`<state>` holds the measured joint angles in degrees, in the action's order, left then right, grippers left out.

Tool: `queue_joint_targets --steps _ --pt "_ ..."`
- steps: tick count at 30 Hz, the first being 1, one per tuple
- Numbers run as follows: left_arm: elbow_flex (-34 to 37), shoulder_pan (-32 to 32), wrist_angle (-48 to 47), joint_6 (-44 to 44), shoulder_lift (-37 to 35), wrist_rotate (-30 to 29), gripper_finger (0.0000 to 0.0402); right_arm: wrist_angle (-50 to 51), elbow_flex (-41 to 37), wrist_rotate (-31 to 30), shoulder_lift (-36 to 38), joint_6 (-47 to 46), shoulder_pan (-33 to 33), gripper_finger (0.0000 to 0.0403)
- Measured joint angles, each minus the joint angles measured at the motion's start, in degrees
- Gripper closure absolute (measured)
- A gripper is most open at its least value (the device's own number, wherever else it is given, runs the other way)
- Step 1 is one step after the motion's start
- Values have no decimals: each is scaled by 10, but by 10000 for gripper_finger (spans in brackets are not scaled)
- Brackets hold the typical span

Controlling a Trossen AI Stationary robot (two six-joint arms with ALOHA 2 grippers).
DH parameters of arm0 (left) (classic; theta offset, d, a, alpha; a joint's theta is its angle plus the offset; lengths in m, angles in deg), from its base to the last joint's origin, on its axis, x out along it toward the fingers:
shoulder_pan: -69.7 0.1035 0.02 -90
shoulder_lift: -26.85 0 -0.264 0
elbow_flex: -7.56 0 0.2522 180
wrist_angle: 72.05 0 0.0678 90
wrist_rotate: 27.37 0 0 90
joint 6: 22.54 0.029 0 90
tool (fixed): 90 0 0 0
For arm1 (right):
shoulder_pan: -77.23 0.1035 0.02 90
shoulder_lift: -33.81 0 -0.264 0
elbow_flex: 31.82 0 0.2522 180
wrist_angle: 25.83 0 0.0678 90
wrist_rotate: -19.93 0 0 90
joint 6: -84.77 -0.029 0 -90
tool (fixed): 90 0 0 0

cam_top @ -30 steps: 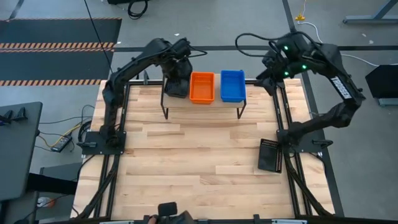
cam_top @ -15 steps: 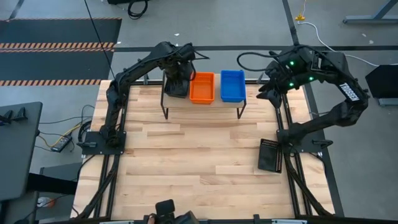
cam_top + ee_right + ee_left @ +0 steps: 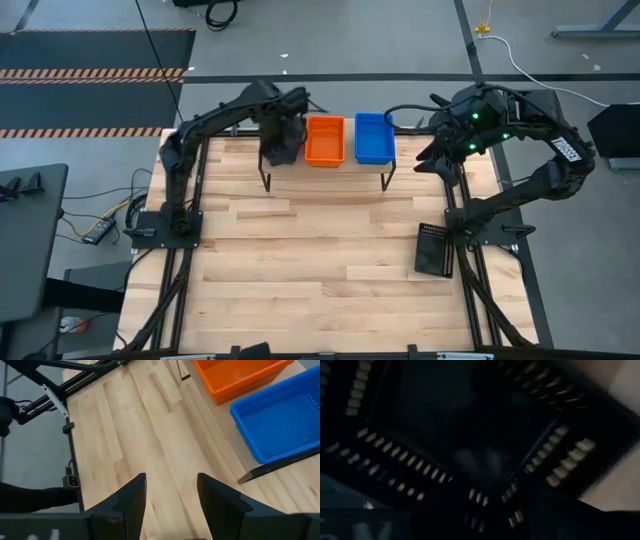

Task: Stack baskets on shelf by color
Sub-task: Adjust the black bins on the shelf, then stack the black bin on top of the black bin on the shelf

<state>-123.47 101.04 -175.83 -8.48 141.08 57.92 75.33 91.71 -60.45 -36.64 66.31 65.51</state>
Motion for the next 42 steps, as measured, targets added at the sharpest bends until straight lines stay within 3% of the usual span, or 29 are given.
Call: queue_joint_targets --steps 8,24,32,38,42 --pt "120 -26 9 -5 -84 -10 230 0 0 -28 3 20 9 221" --pt "123 -23 44 -28 -110 -38 230 -3 0 -31 3 0 8 221" --pt "29 -30 62 -40 -123 -45 230 29 -1 -9 2 -34 22 221" --pt "-99 -45 82 -67 -128 -46 230 26 -38 -6 -10 -101 115 221" --pt "-179 -81 108 -86 -129 -38 230 26 -98 -24 -17 -203 179 221"
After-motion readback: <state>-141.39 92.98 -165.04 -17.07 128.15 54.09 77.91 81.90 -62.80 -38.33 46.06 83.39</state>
